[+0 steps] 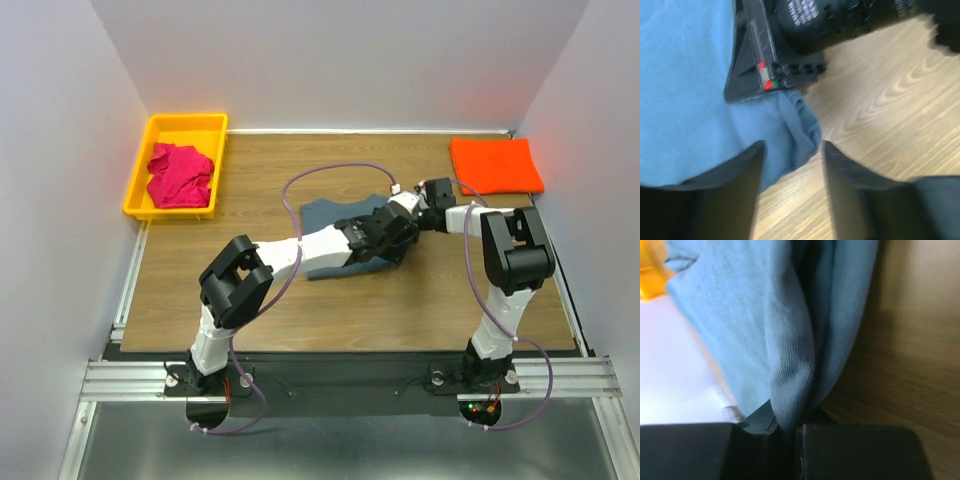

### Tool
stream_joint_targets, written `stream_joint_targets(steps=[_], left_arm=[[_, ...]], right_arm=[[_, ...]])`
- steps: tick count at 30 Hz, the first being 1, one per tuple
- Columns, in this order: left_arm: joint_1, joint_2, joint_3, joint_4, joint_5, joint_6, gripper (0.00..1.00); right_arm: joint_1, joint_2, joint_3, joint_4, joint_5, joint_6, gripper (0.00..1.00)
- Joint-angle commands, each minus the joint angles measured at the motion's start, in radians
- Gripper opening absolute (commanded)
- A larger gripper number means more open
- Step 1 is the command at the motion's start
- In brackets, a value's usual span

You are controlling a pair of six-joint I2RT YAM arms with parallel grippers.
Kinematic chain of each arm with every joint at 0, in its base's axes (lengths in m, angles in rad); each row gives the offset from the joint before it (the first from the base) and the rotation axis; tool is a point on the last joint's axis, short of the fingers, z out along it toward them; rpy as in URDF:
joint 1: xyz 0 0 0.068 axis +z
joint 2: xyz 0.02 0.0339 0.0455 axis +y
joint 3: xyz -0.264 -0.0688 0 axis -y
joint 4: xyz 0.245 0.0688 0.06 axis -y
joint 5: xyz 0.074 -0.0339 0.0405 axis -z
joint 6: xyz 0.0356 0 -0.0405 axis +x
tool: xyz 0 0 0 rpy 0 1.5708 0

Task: Fold and stack the t-shirts
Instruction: Neatly place the folded tshirt to the corner

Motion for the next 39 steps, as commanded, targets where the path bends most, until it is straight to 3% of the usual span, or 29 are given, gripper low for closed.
stream_joint_targets(steps=[1,2,5,9,16,21,27,32,39], left_arm=[[0.072,-0.077,0.007,-0.003,0.052,-0.064,0.70],[0.087,-0.100,-0.024,0.009,0.062,-0.070,0.77],[0.160,-0.206,-0.097,0.028,0.093,-0.075,0.82],[0.309,-0.374,-0.201,0.036,0.127,-0.019,0.83],[0.556,-0.649,-0.485,0.074,0.032,0.045,0.83],[0.632,-0.774,-0.722,0.119,-0.082,0.020,0.87],[0.641,-0.890,-0.806,0.002,-0.023,-0.035,0.87],[0.642,-0.984,-0.917,0.057,-0.051,-0.070,0.86],[0.638,-1.008,-0.915,0.082,-0.111,-0.054,0.86]], right_arm=[[0.001,-0.005,0.174,-0.250,0.219,-0.252,0.01],[0.001,0.002,0.209,-0.283,0.252,-0.290,0.01],[0.001,0.031,0.336,-0.409,0.370,-0.451,0.01],[0.003,0.086,0.499,-0.539,0.616,-0.643,0.01],[0.001,0.144,0.686,-0.564,1.078,-0.898,0.01],[-0.003,0.253,0.868,-0.530,1.324,-1.092,0.01],[-0.032,0.340,1.049,-0.506,1.361,-1.107,0.01],[-0.052,0.425,1.191,-0.503,1.370,-1.119,0.01],[-0.095,0.428,1.246,-0.492,1.407,-1.116,0.01]])
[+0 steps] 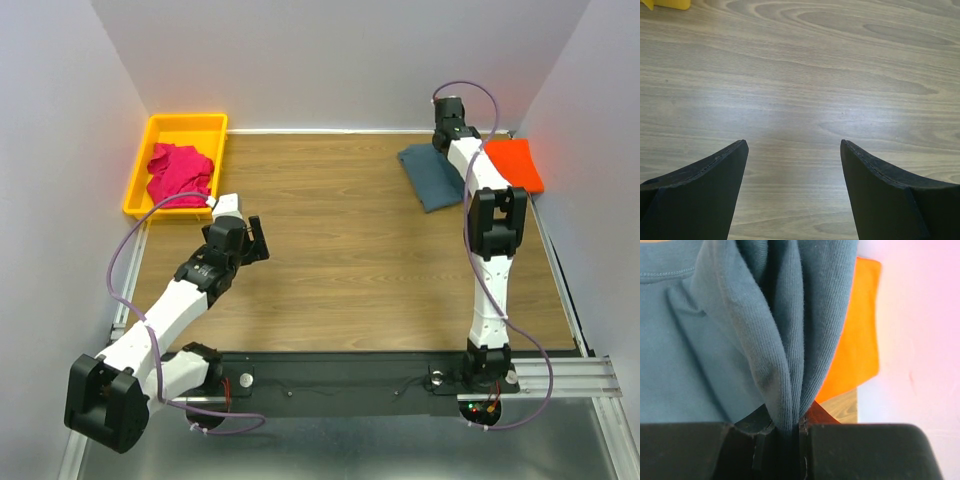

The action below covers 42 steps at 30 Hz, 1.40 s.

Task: Fold and stack the t-shirts
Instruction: Neatly place the folded tshirt to the corner

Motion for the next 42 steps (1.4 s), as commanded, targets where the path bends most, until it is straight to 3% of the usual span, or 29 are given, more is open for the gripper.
stream_joint_targets(steps=[1,17,42], left_arm=[[-0.003,-0.021,-0.010,0.053,-0.047,0.000,0.86],[-0.041,-0.028,-0.016,0.066,-0.084,0.006,0.86],[-0.099,-0.060,-0.032,0.081,-0.110,0.006,0.85]], right_arm=[[-0.027,-0.024,0.067,0.056,0.073,-0.016,0.01],[-0.055,-0.066,0.125,0.087,0.067,-0.029,0.01],[-0.135,-0.029,0.190,0.090,0.044,0.122,0.01]])
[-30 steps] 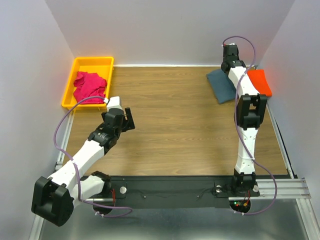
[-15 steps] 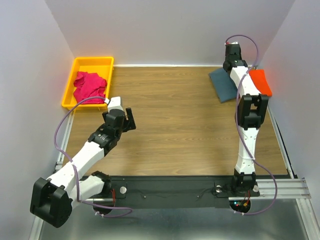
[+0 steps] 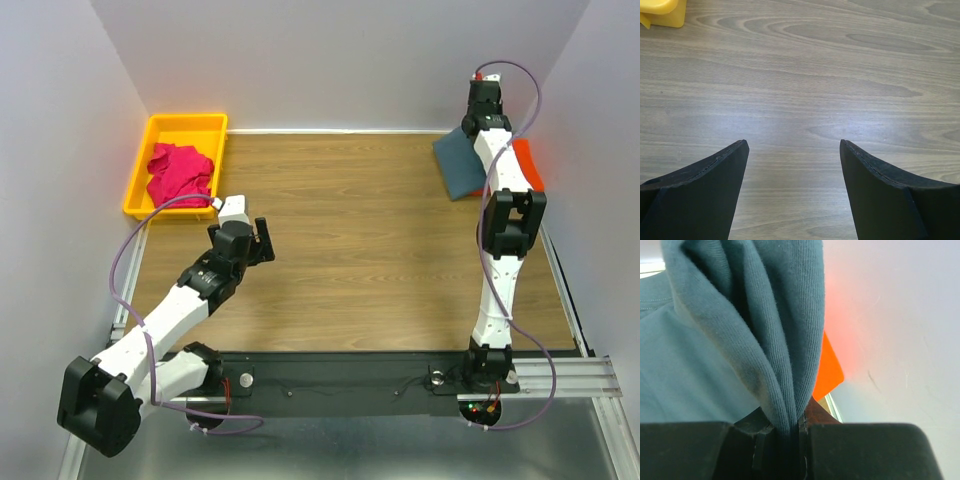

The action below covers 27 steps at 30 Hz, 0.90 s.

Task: Fold and stack the t-shirts
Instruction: Neatly place the folded tshirt to the corner

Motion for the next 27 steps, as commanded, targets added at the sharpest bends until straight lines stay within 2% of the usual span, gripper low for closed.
stream_joint_targets(steps=[1,17,20,27], left_arm=[[-0.009,-0.025,-0.013,0.033,-0.031,0.005,0.85],[-0.056,-0.025,-0.016,0.033,-0.049,0.001,0.85],[-0.066,-0.025,-0.016,0.035,-0.054,0.002,0.85],[-0.098,-0.038,-0.021,0.038,-0.071,-0.001,0.85]], right_arm=[[-0.018,-0.025,0.042,0.071,0.008,0.039,0.01],[-0.085,0.018,0.030,0.103,0.007,0.062,0.01],[-0.102,0.043,0.033,0.136,-0.002,0.056,0.06],[-0.119,0.116,0.040,0.195,0.005,0.044,0.07]])
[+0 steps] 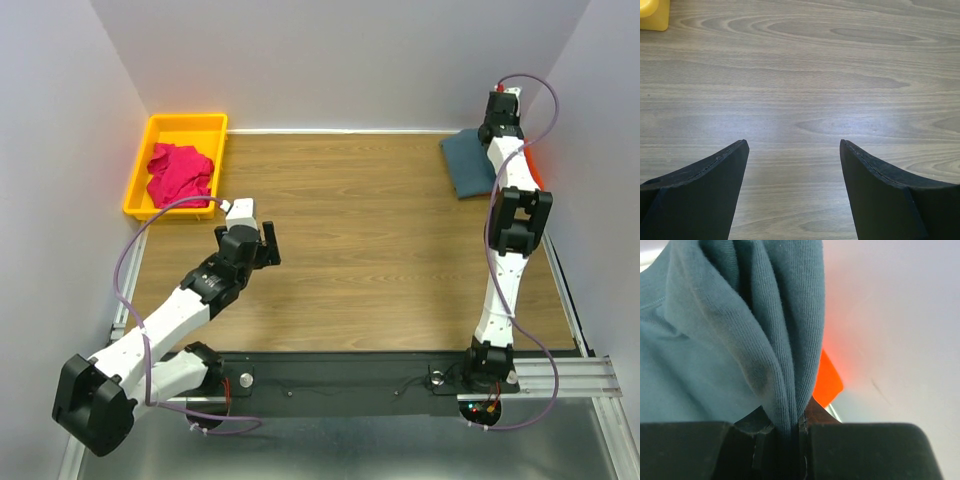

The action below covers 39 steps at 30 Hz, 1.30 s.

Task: Fold and stack the t-shirts
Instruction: Neatly place the folded tshirt to the corner

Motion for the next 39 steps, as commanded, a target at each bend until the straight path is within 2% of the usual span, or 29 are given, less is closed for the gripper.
stream_joint_targets(steps=[1,14,15,18,26,27,29,30,32,33,34,36,39], left_arm=[[-0.025,-0.028,-0.014,0.033,-0.041,-0.001,0.85],[-0.085,-0.066,-0.022,0.036,-0.079,-0.001,0.85],[-0.088,-0.068,-0.022,0.036,-0.079,-0.001,0.85],[-0.099,-0.066,-0.022,0.037,-0.084,-0.001,0.85],[-0.123,-0.081,-0.025,0.037,-0.101,-0.001,0.85],[-0.125,-0.081,-0.025,0.037,-0.102,0.001,0.85],[-0.129,-0.085,-0.025,0.037,-0.107,-0.001,0.85],[-0.132,-0.088,-0.025,0.037,-0.107,-0.001,0.85],[-0.136,-0.089,-0.026,0.037,-0.110,-0.001,0.85],[-0.137,-0.089,-0.026,0.037,-0.110,-0.001,0.85],[-0.140,-0.092,-0.026,0.037,-0.111,-0.001,0.85],[-0.151,-0.101,-0.026,0.034,-0.119,-0.002,0.85],[-0.163,-0.118,-0.026,0.033,-0.137,-0.001,0.85]], right_arm=[[-0.017,0.040,0.040,0.117,0.027,0.004,0.07],[-0.043,0.095,0.039,0.163,0.085,0.081,0.07],[-0.046,0.098,0.037,0.163,0.094,0.085,0.09],[-0.048,0.103,0.036,0.167,0.119,0.093,0.23],[-0.063,0.093,0.040,0.173,0.167,0.119,0.24],[-0.065,0.090,0.036,0.173,0.162,0.120,0.28],[-0.066,0.087,0.025,0.173,0.156,0.120,0.32],[-0.068,0.083,0.015,0.173,0.173,0.119,0.49],[-0.068,0.076,0.004,0.174,0.177,0.128,0.65],[-0.069,0.075,0.002,0.174,0.179,0.128,0.79],[-0.071,0.070,0.002,0.173,0.187,0.131,0.84],[-0.069,0.060,0.001,0.171,0.197,0.139,0.93],[-0.069,-0.043,-0.056,0.171,0.176,0.186,0.96]])
